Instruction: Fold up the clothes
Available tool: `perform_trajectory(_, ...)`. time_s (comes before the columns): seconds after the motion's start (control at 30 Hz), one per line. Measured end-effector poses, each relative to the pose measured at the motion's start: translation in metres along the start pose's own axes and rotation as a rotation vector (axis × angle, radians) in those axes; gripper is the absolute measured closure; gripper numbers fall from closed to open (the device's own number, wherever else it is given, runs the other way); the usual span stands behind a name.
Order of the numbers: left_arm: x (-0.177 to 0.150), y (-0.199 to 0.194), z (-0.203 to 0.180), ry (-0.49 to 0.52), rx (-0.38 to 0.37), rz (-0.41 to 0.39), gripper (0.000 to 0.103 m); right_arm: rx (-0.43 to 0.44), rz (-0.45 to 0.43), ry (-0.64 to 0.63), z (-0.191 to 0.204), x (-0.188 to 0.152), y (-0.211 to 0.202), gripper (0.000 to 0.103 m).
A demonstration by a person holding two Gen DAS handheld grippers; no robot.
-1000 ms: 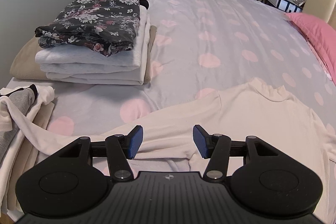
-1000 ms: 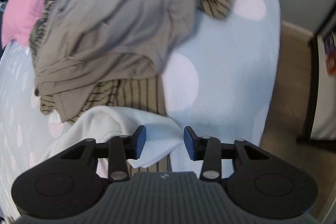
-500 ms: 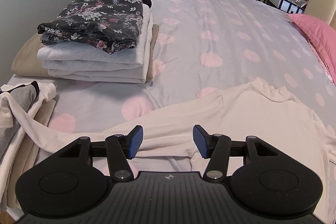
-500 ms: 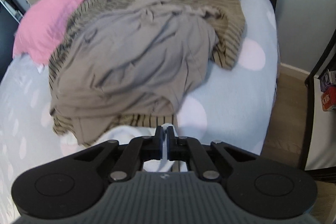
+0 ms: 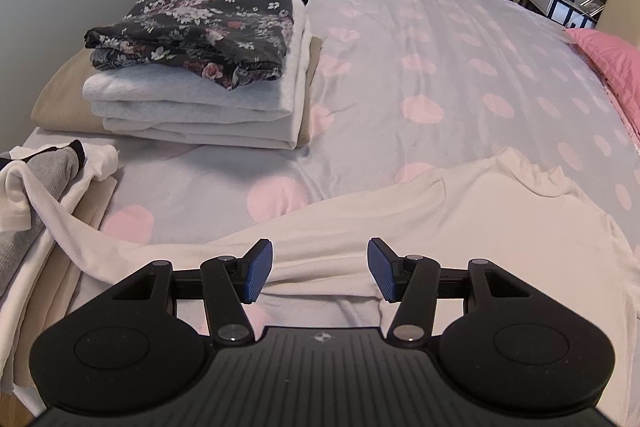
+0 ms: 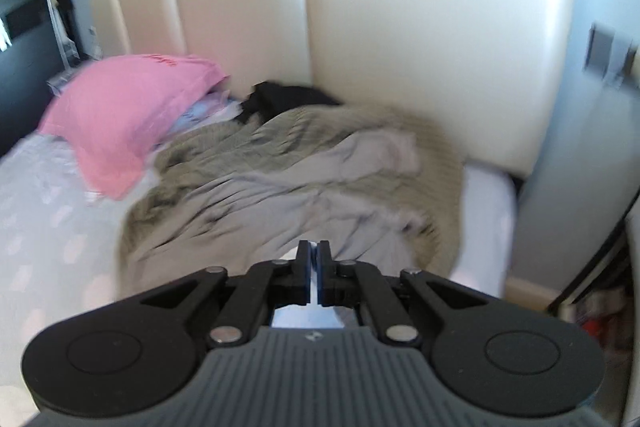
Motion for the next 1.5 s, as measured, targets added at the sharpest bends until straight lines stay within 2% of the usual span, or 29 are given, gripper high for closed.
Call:
perform_trajectory(0.1,0.001,0.001,0.0,-0.001,0.0,0.002,0.052,-0.061,0.039,-0.017,-0.003,-0.001,0.015,0.1)
perform_trajectory(0.23,0.0,0.003,-0.005,0.015,-0.005,0.011,0.052,-0.028,0.046,-0.02,-0.002,-0.011,0.02,0.1)
perform_trajectory(0.43,-0.003,0.007,-0.017,0.087,-0.019,0.038,0.052,0.001,0.057,-0.105,0.019,-0.022,0.014,0.1)
perform_trajectory(0.63,-0.012,0.001,-0.02,0.145,-0.004,0.023,0.052,0.028,0.042,-0.153,0.039,-0.031,-0.001,0.1)
perform_trajectory(0.77,-0.012,-0.001,-0.019,0.142,-0.021,0.021,0.052,0.136,0.023,-0.188,0.063,-0.026,-0.03,0.1)
perform_trajectory(0.9,-0.012,-0.004,-0.019,0.141,-0.041,0.017,0.052,0.274,-0.007,-0.269,0.11,-0.021,-0.071,0.1)
perform_trajectory(1.23,-0.012,-0.013,-0.033,0.191,-0.067,0.001,0.052,0.652,-0.03,-0.44,0.266,-0.038,-0.192,0.1)
perform_trajectory(1.5,-0.004,-0.026,-0.028,0.159,-0.116,-0.026,0.052,0.849,-0.036,-0.563,0.382,-0.065,-0.27,0.1)
Point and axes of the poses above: each gripper's, at about its wrist camera, not at the fingertips, and y roughly the way its jaws point, z to its left, x to its top, the point moved 2 cm from there along y, roughly the way its jaws point, and after that the axes turned 8 degrees about x, right-handed, at the moved point
